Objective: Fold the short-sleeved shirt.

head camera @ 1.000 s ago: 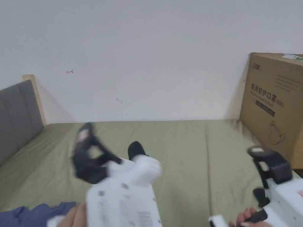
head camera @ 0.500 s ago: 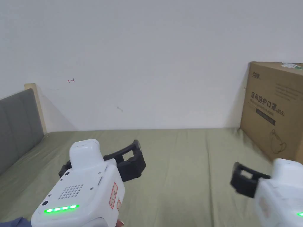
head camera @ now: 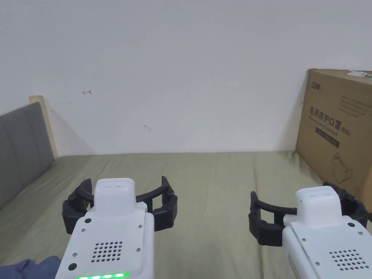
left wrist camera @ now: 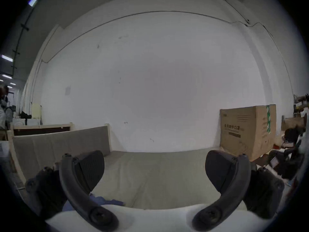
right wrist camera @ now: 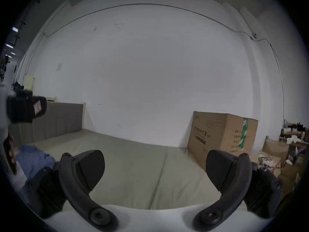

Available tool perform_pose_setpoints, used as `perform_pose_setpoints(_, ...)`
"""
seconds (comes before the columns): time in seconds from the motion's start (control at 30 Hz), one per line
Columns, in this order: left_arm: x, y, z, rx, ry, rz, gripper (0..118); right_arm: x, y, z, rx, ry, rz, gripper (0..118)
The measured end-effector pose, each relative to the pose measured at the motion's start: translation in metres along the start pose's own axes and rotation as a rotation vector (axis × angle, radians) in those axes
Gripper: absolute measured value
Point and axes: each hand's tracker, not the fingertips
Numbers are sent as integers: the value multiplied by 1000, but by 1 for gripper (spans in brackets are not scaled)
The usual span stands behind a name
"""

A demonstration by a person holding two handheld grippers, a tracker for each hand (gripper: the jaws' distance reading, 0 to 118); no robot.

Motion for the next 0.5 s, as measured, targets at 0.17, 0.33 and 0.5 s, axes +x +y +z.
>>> perform_pose_setpoints(0.17, -4, -1, -1, -21, 2, 9, 118, 2, 10, -3, -3, -12, -55, 118)
perform_pose_setpoints(0.33, -8, -1, 1, -24, -47, 17, 118, 5, 14, -7, -10, -31, -80, 118)
perform_pose_setpoints(0.5, -8, 1, -2, -58, -50, 18, 118, 10, 12, -5, -16, -53, -111, 118)
